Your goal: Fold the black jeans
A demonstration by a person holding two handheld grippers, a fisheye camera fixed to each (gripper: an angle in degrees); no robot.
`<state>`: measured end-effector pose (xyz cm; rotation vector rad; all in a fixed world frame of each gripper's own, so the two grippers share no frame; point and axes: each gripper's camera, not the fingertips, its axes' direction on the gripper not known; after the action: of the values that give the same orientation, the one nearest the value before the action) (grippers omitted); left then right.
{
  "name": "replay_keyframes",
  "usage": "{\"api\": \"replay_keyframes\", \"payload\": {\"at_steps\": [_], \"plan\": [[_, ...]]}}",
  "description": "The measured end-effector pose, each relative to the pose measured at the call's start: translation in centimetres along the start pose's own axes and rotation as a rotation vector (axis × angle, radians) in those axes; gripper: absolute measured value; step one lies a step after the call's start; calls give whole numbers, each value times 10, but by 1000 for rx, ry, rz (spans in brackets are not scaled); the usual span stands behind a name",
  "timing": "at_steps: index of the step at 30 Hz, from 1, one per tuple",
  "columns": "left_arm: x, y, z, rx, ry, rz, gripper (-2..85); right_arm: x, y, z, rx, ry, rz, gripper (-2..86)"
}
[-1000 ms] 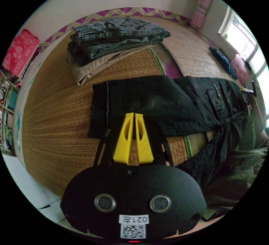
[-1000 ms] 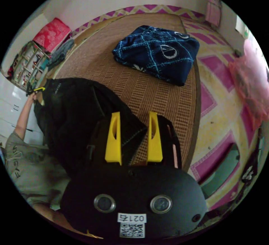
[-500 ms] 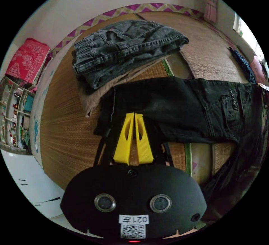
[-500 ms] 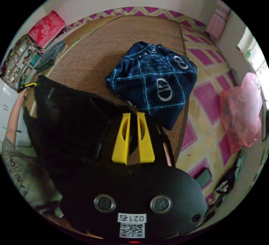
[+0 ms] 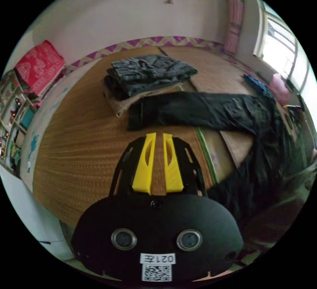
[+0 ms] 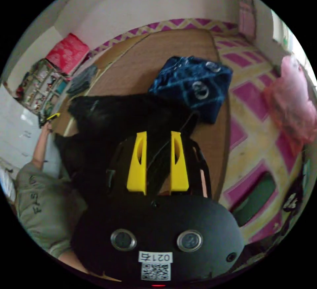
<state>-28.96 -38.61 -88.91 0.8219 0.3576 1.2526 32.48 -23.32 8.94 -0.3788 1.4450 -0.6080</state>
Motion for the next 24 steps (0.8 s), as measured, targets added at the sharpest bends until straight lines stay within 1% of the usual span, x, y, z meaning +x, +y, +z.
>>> {"api": "replay_keyframes", "payload": {"at_steps": [3,5,6,8,9,10,12,14,18,21,23,24], "plan": [[25,50,-13,-69,48,62,97,7,60,9,-94,-22,17,123],[38,79,-18,-95,62,79,104,7,90,16,-131,-75,8,123],[44,96,-16,-135,50,84,105,6,108,20,-142,-118,4,115],[51,117,-7,-197,13,99,98,5,128,27,-153,-153,-10,99],[47,127,-9,-141,23,69,78,6,138,31,-144,-115,-8,78],[37,132,-8,-138,42,22,57,10,143,29,-113,-115,-3,48],[22,132,-7,-140,83,-18,26,22,145,25,-117,-126,30,7],[13,126,-5,-167,111,-7,4,31,145,20,-115,-150,39,-3],[12,99,0,-218,32,77,-7,40,155,-12,-56,-180,32,-9],[13,77,4,-211,25,116,-8,45,175,-38,11,-138,41,-10],[13,68,12,-224,15,133,-8,50,189,-39,1,-90,48,-9],[11,68,22,-261,-1,146,-7,55,198,-28,-34,-82,55,-9]]}}
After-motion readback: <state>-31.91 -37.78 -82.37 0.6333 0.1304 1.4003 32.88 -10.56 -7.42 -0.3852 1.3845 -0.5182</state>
